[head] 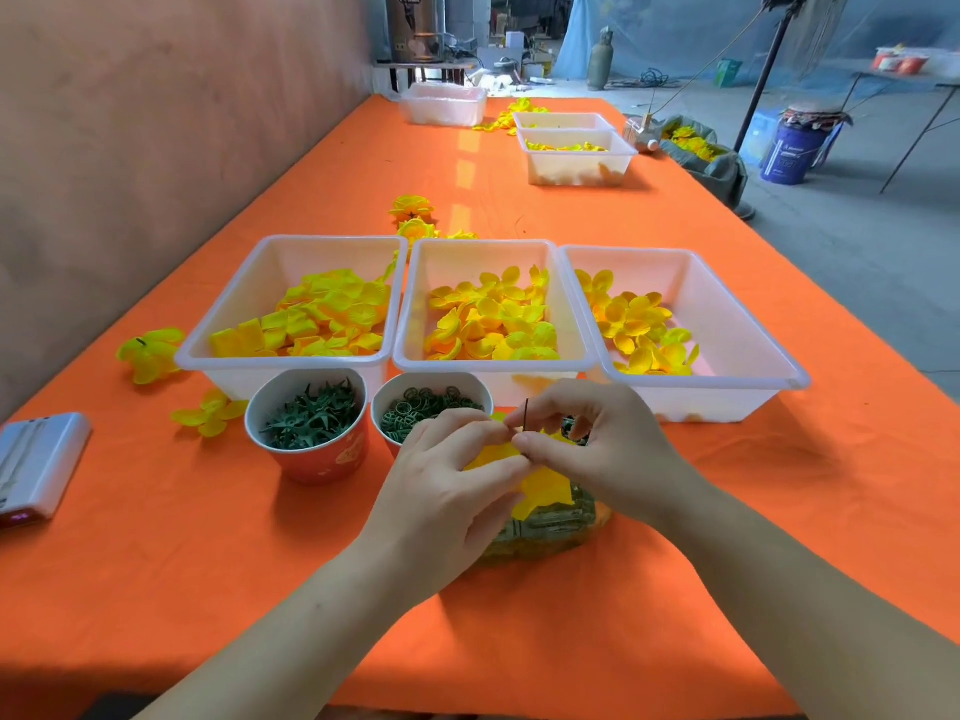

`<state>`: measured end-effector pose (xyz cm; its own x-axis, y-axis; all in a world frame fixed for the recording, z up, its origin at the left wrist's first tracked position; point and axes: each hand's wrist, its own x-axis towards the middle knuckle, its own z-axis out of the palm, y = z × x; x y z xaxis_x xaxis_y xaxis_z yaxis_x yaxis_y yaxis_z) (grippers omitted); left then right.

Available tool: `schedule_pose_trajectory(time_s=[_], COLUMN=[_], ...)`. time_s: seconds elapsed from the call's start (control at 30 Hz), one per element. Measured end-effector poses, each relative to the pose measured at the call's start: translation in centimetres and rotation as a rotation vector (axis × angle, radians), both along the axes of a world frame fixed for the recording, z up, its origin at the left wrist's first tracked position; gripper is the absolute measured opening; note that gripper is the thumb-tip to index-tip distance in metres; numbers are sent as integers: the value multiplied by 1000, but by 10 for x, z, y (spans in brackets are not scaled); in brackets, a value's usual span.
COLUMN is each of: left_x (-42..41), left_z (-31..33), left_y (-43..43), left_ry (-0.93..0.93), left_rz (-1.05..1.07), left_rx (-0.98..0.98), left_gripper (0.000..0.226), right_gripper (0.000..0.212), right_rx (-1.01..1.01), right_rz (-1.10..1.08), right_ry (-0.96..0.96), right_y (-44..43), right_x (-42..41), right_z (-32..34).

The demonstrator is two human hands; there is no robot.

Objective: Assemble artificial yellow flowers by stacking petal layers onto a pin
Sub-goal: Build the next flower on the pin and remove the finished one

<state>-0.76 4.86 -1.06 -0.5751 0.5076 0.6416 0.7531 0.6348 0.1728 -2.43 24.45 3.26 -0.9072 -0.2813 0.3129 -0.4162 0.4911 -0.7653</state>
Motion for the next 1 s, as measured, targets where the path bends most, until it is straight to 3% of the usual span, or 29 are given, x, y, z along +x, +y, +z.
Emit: schedule_pose_trajectory(time_s=[0.17,0.33,0.43,0.5,0.63,0.73,0.9,1.0], left_x=[11,10,-5,-26,-108,-169,-234,-258], left_z=[10,40,61,68,59,43,16,5], left_y=[-3,-19,-32,-44,-89,-125,-129,-120], left_ry=[-177,-754,-779,-722,-539,-534,-553,-643], left_rz=[-77,-143,-185,-102,410,696,731,694], left_rx=[15,362,527,605,459,289,-178,-301], left_gripper=[29,7,21,18,4,14,31,56], right_gripper=[13,17,22,19,17,17,15,10], right_rx=[-92,-126,-102,-79,-52,-60,-73,-50], right_rz=[39,72,113,134,144,157,195,216], right_ry=[8,9,-42,-96,-172,-206,-227,-249], right_y=[0,-4,-2,0,-1,0,3,5], right_x=[-7,-9,-11,-12,-16,-18,-21,-24], right_z=[-9,-13,-9,-7,-3,-1,-2,-2])
